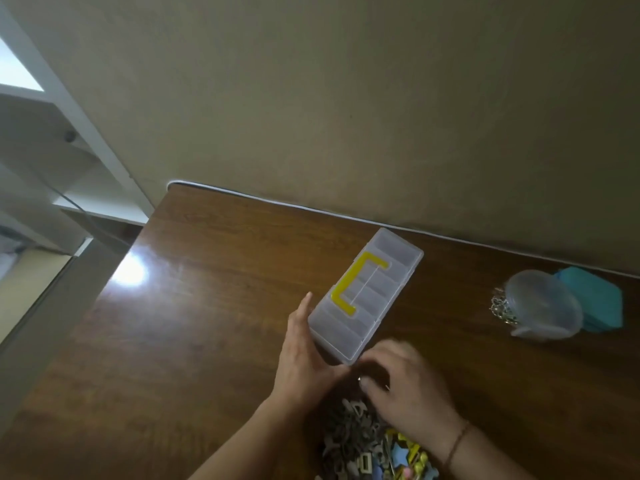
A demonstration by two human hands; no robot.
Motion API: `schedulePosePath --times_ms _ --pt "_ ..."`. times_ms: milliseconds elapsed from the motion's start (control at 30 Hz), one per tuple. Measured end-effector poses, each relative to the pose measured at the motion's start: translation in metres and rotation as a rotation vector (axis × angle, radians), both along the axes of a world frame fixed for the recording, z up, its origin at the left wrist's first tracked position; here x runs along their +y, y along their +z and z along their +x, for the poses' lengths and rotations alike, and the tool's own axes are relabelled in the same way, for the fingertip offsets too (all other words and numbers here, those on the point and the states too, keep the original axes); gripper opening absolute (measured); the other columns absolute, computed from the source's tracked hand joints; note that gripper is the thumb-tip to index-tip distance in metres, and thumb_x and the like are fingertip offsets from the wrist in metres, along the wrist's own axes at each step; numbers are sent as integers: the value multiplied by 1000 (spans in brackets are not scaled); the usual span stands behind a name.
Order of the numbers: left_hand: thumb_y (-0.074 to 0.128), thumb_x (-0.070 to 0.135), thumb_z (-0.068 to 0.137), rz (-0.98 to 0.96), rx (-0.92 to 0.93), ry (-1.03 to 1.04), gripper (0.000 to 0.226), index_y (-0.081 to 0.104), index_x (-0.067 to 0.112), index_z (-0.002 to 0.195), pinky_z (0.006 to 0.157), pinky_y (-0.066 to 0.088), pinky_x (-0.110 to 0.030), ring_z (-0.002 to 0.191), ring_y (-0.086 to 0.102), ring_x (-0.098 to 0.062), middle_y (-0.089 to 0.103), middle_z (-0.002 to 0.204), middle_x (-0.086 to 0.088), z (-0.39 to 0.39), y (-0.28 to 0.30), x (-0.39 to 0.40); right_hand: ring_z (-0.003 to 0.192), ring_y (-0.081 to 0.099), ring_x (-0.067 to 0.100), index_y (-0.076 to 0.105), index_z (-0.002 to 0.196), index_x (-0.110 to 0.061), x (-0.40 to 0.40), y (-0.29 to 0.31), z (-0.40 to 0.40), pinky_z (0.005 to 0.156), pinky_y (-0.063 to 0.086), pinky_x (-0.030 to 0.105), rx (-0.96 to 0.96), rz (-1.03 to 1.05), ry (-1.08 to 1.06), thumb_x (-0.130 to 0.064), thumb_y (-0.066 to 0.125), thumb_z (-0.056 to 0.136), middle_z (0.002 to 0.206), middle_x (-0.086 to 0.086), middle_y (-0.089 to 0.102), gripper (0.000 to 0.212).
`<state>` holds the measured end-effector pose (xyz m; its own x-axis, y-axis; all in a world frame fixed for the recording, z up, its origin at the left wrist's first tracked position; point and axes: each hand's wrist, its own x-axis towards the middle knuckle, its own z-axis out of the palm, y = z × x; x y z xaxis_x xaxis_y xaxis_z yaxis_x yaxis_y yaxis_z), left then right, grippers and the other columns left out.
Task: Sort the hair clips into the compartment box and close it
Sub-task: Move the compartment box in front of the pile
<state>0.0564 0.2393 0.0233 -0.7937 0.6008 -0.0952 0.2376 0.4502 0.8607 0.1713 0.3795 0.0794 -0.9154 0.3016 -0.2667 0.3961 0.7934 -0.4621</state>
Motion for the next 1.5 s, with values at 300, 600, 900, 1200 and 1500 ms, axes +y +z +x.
schedulePosePath --times_ms 300,600,900,1200,1500 --pt "88 25 66 -32 -133 -231 132 -15 63 139 114 33 -23 137 35 -2 32 144 16 -31 -11 -27 121 53 39 52 132 -18 33 -3 -44 94 45 60 -18 629 375 -43 83 61 130 12 58 82" --pt "88 51 63 3 -92 -161 121 7 34 151 93 36 0 122 48 6 44 139 19 -25 -16 -26 81 68 50 68 97 6 -5 2 -50 36 51 40 -229 719 405 -48 90 42 92 27 67 80" --pt "91 43 62 -19 -72 -185 116 15 32 149 96 37 -2 124 49 4 48 140 15 -31 -14 -27 71 69 49 70 93 12 -6 6 -52 29 47 35 -237 764 479 -50 88 46 87 32 68 79" --pt "89 43 64 -91 -133 -277 121 8 32 153 106 33 -14 130 41 1 42 142 18 -42 -13 -33 90 68 35 62 117 -10 43 12 -7 75 56 52 69 783 437 -41 82 62 105 13 69 66" --pt "87 35 68 -110 -102 -390 124 -9 55 144 105 33 -11 128 38 5 35 140 27 -46 -2 -32 89 68 25 72 110 -15 97 42 -31 79 52 40 548 783 220 -23 56 92 106 4 72 25"
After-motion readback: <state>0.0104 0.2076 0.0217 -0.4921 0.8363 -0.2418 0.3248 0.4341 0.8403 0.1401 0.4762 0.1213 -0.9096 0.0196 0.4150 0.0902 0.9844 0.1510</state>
